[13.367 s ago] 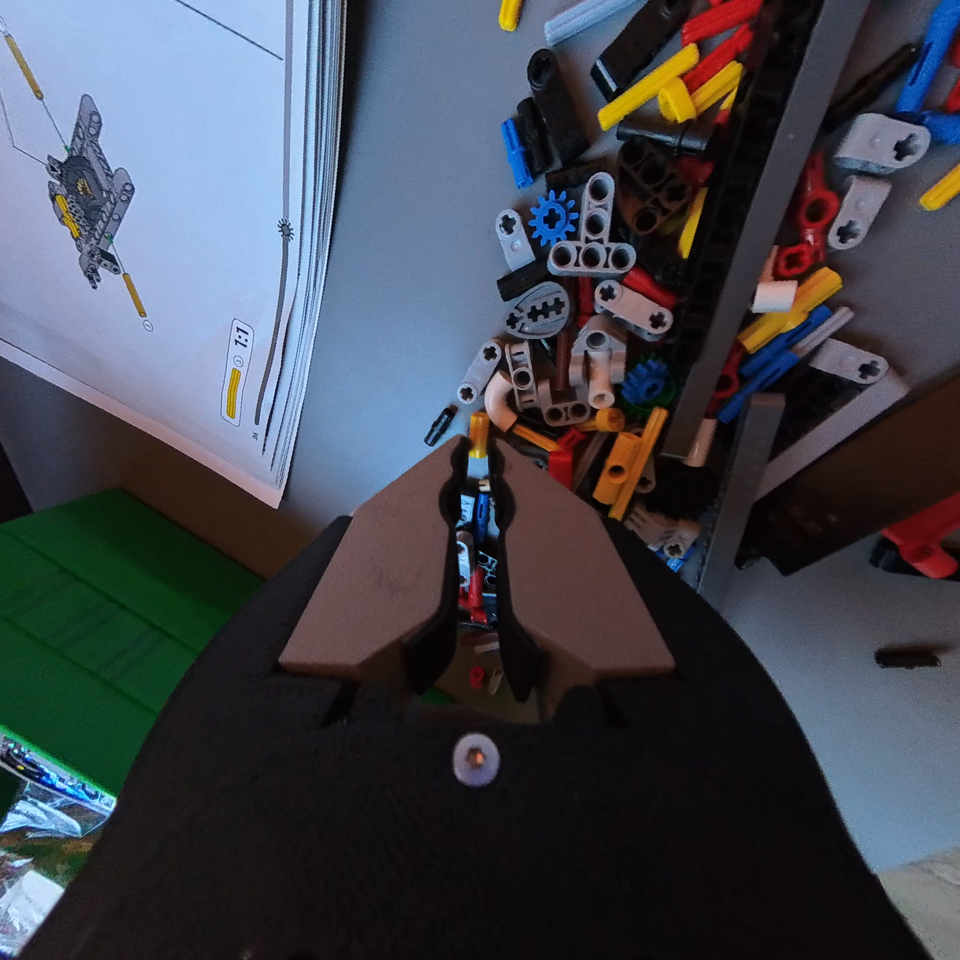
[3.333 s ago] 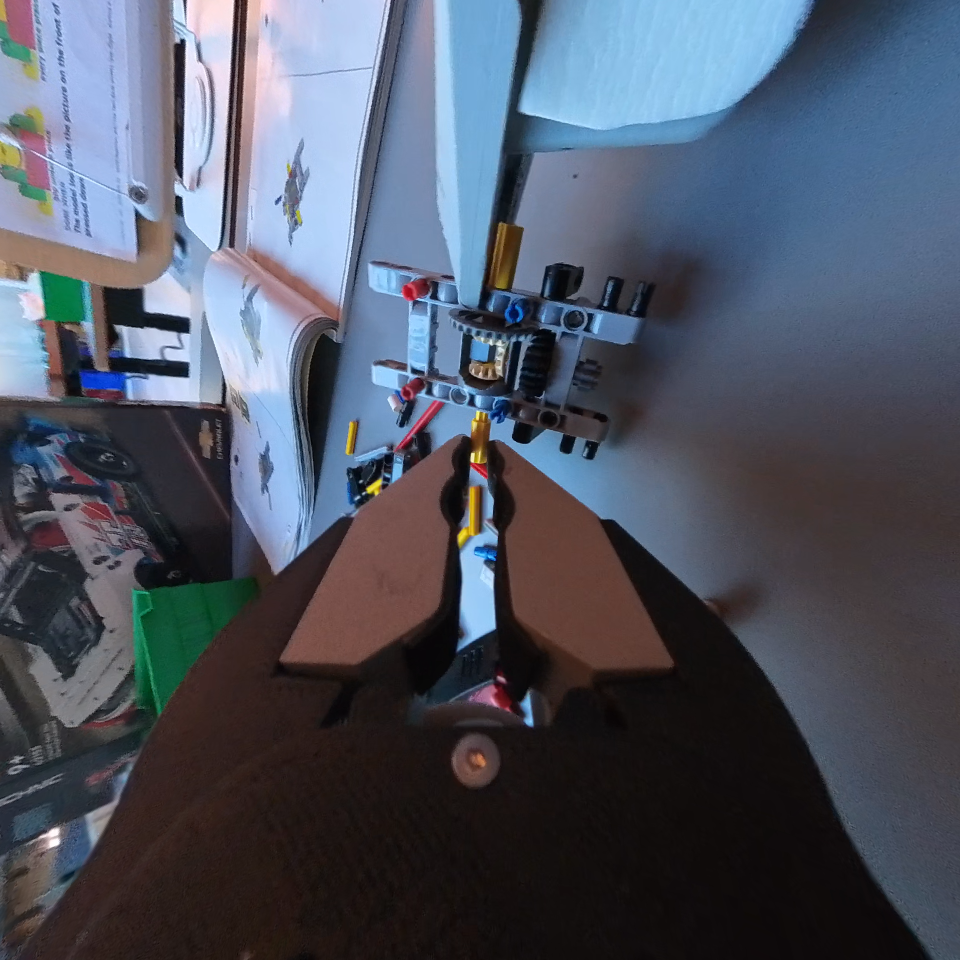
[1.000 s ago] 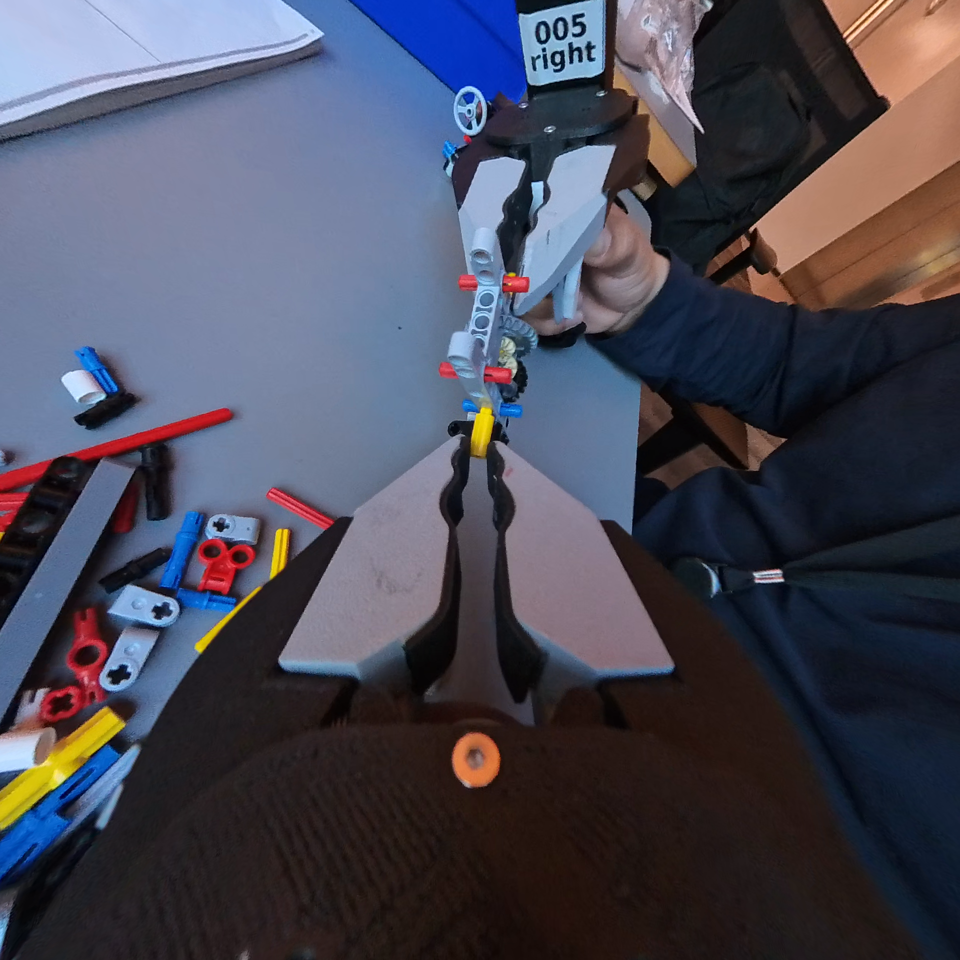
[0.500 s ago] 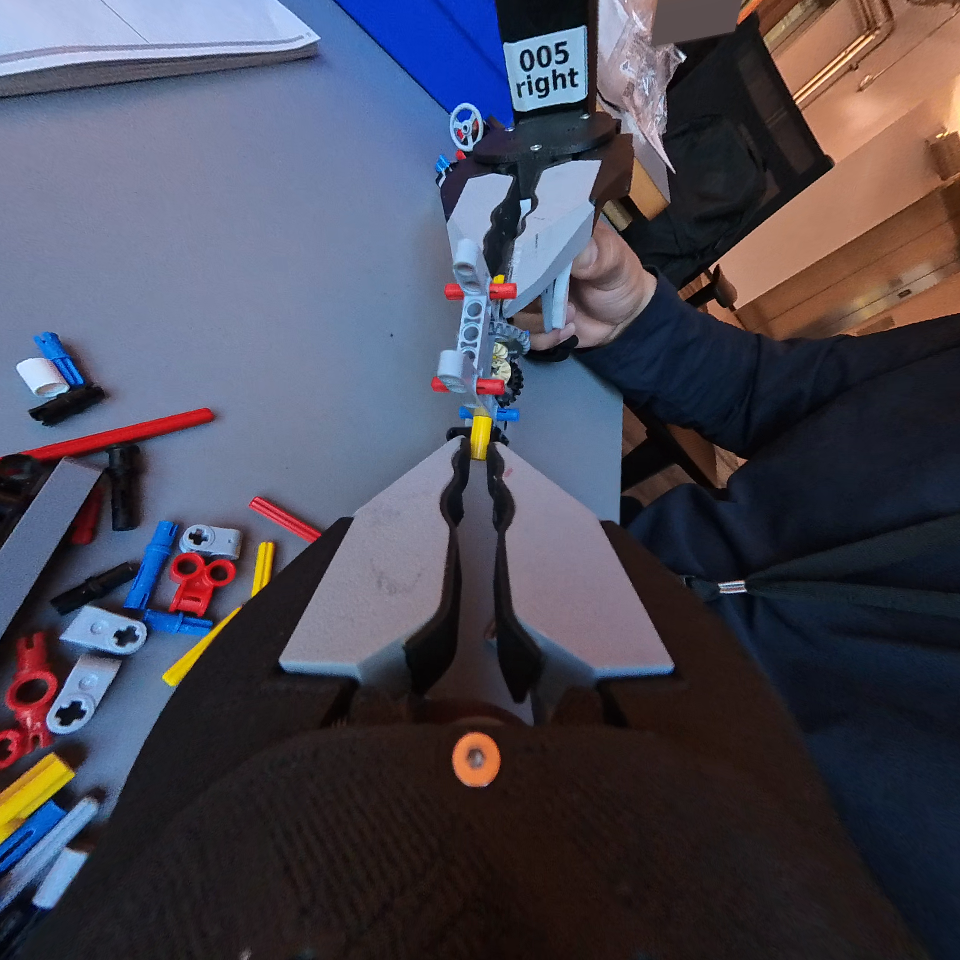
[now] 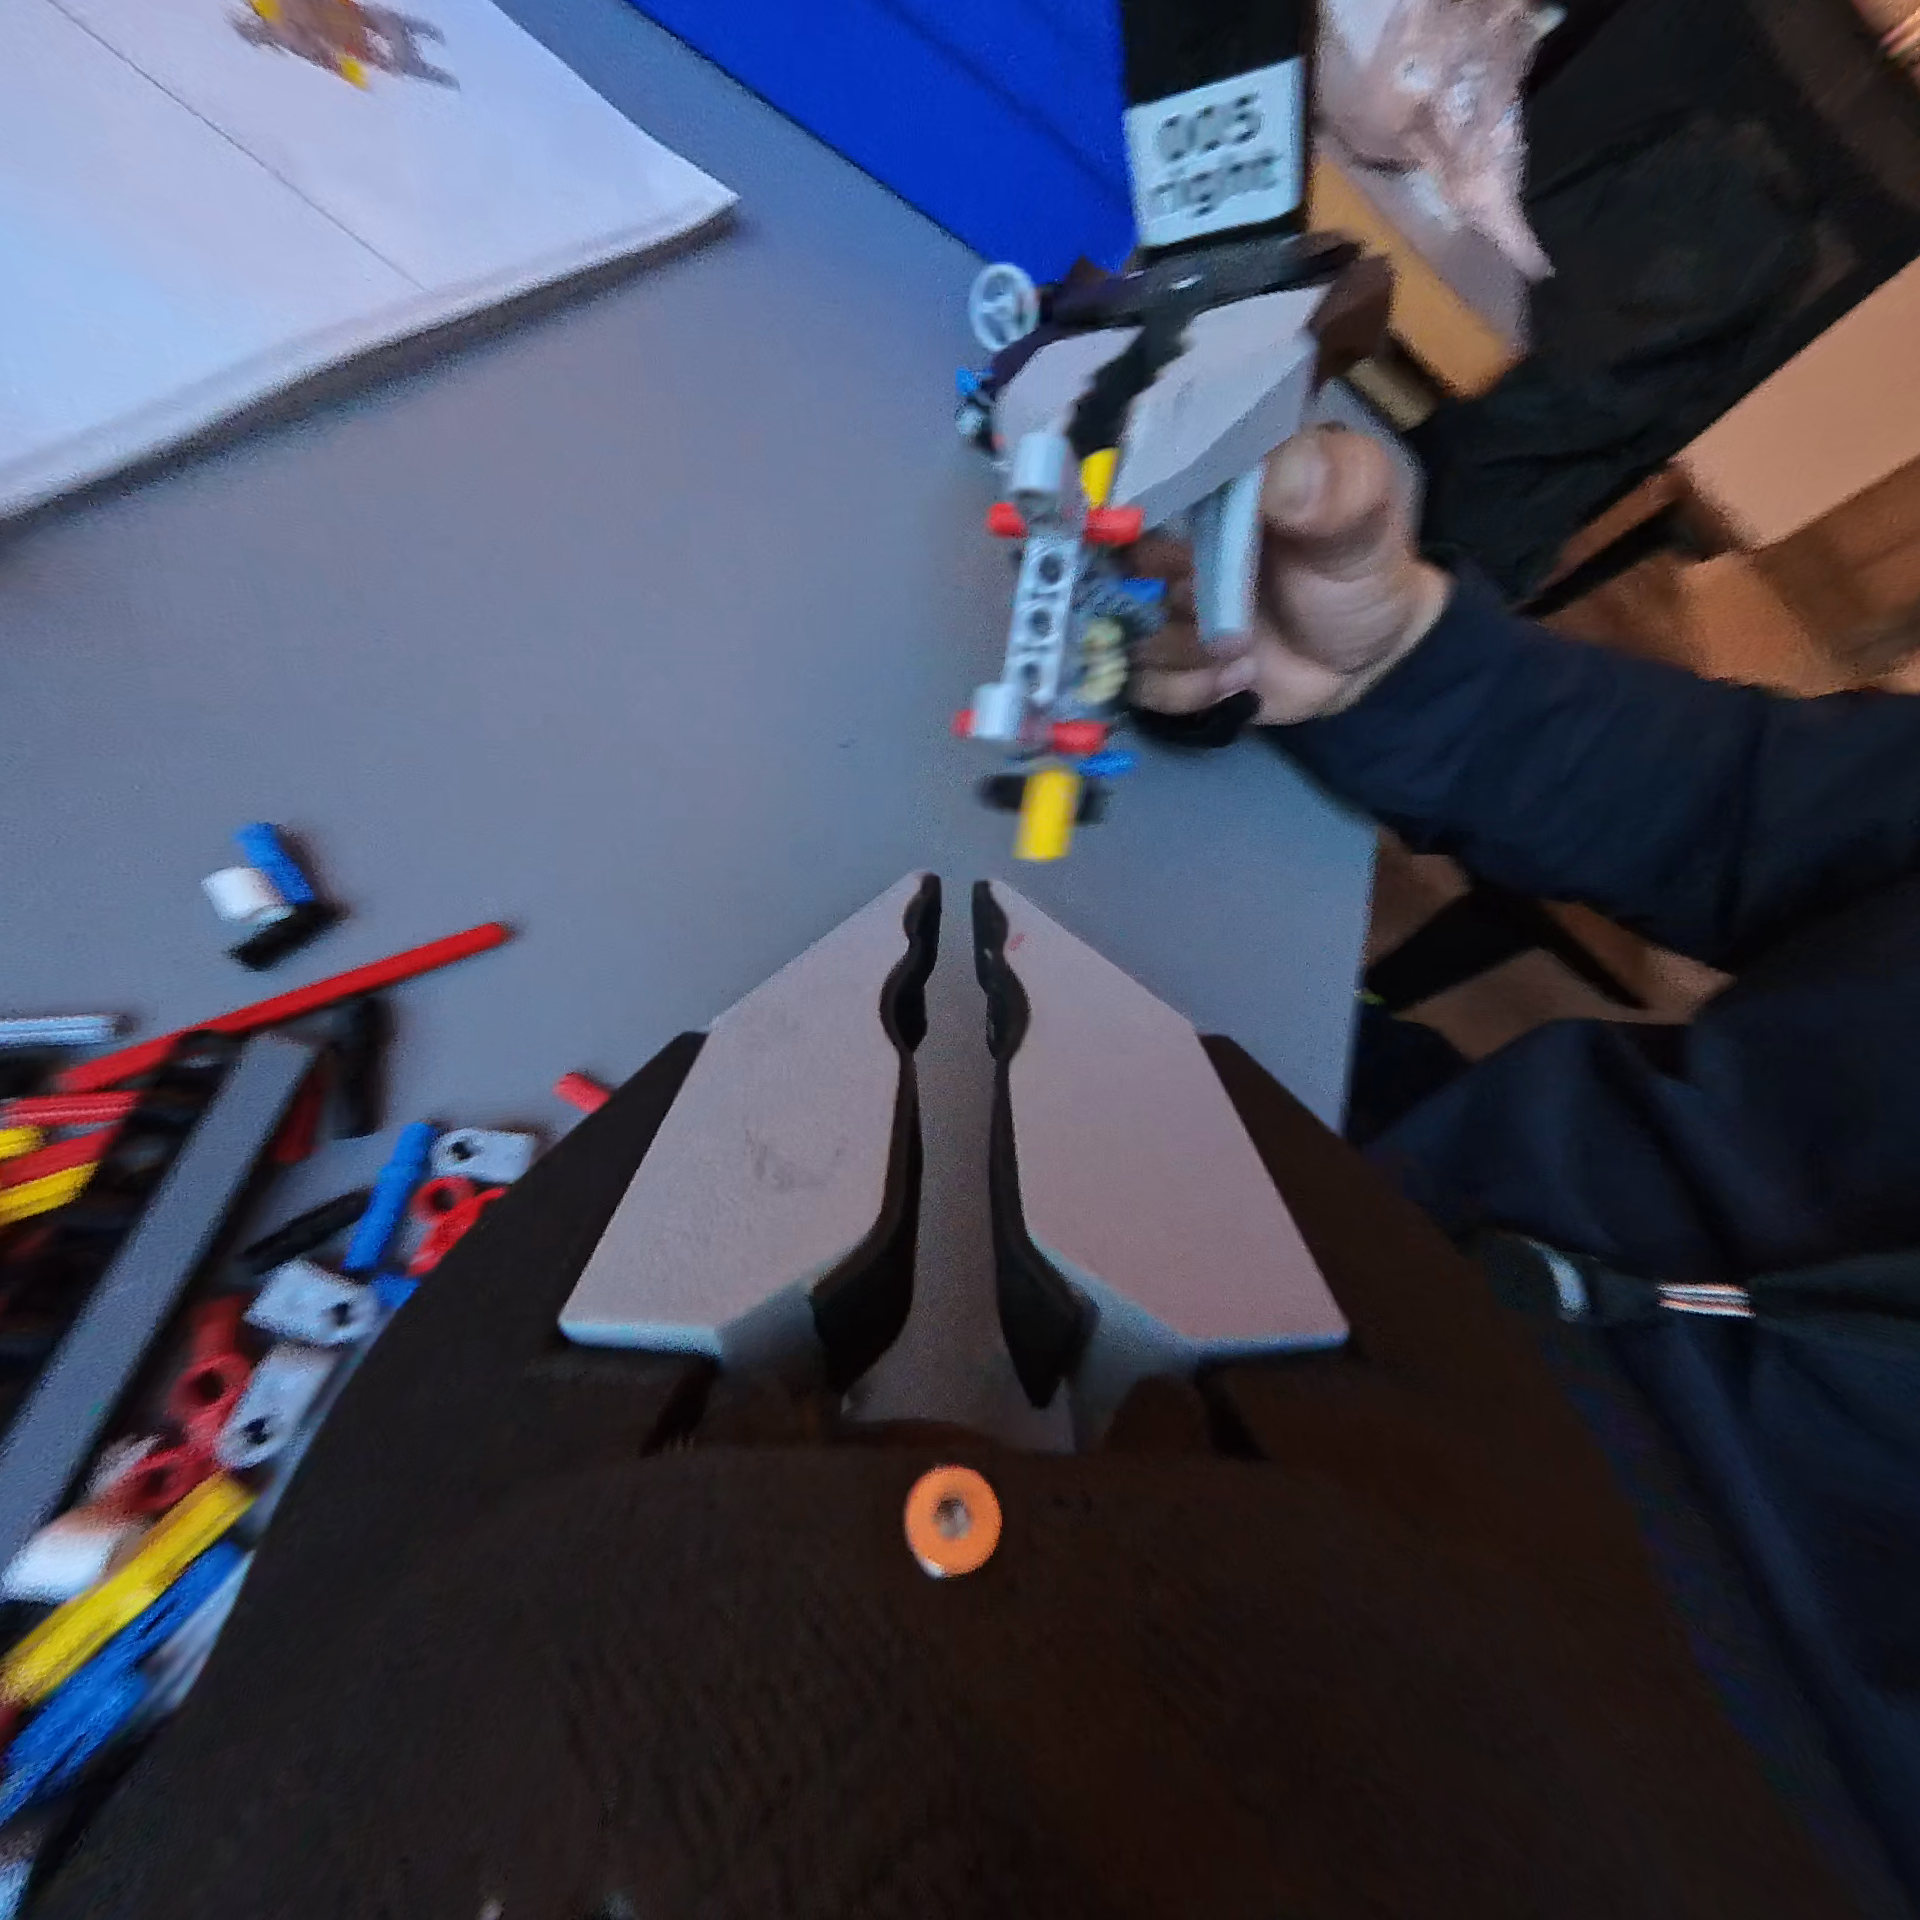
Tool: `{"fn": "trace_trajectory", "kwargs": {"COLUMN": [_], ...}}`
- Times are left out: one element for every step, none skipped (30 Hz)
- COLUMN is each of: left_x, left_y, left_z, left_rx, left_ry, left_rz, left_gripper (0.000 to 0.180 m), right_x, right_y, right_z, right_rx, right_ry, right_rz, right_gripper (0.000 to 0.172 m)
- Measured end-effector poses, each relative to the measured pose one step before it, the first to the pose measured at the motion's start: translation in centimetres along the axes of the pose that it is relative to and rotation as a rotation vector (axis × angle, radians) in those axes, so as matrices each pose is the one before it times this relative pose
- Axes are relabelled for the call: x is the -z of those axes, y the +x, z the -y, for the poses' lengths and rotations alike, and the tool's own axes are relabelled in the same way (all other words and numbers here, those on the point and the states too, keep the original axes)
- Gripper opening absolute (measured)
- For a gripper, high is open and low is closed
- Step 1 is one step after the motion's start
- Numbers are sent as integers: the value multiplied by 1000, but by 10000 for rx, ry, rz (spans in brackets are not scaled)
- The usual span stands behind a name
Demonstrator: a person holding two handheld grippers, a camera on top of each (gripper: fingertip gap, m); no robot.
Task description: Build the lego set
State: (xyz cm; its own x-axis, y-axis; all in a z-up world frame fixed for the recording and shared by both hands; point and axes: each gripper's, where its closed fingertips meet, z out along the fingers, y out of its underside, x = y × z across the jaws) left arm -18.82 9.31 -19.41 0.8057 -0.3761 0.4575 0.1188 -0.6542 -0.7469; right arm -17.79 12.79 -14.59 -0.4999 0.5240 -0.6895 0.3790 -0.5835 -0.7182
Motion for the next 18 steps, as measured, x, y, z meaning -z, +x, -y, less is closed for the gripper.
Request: {"fn": "trace_trajectory", "kwargs": {"left_x": [419, 391, 341, 277, 185, 111, 128, 212, 346, 488, 586, 624, 583, 486, 363, 256, 133, 35], "left_y": [-623, -704, -616, -334, -152, -51, -76, -214, -242, -351, -548, -703, -675, -602, -801, -856, -712, -612], "left_z": [0, -200, -209, -233, -266, -280, -143, 119, 402, 662, 850, 909, 869, 702, 428, 280, 228, 210], "left_rx": [-425, -430, -366, -246, -124, -31, 10, 45, 61, 88, 104, 92, 46, -105, -212, -255, -360, -499], "left_ry": [-122, -210, -151, -99, -82, -63, 21, 192, 343, 497, 613, 679, 699, 614, 426, 258, 171, 132], "left_rz": [656, 684, 592, 377, 219, 116, 104, 178, 156, 167, 230, 280, 245, 187, 315, 355, 286, 263], "left_gripper": [3, 5, 6, 8, 11, 15, 18, 19, 19, 20, 22, 24, 25, 24, 22, 21, 20, 17], "right_x": [341, 289, 219, 101, -27, -120, -189, -175, -89, 33, 168, 234, 254, 167, 52, -95, -218, -334], "right_y": [-312, 48, 209, 170, 161, 208, 194, 103, 145, 313, 294, 125, 93, 268, 451, 454, 212, 70], "right_z": [288, 111, -150, -380, -542, -657, -619, -378, -113, 71, 303, 539, 577, 388, 10, -318, -474, -541], "right_rx": [402, 695, 907, 827, 565, 253, 3, -151, -275, -361, -376, -311, -264, -260, -267, -248, -240, -285], "right_ry": [18, -98, -266, -373, -410, -406, -291, -49, 162, 262, 309, 397, 409, 275, 0, -234, -337, -397], "right_rz": [-168, -519, -662, -586, -478, -376, -235, -64, 17, -21, 14, 118, 120, -10, -129, -143, -11, 91], "right_gripper": [4, 4, 4, 4, 4, 4, 4, 4, 4, 4, 4, 4, 4, 4, 4, 4, 4, 4]}}
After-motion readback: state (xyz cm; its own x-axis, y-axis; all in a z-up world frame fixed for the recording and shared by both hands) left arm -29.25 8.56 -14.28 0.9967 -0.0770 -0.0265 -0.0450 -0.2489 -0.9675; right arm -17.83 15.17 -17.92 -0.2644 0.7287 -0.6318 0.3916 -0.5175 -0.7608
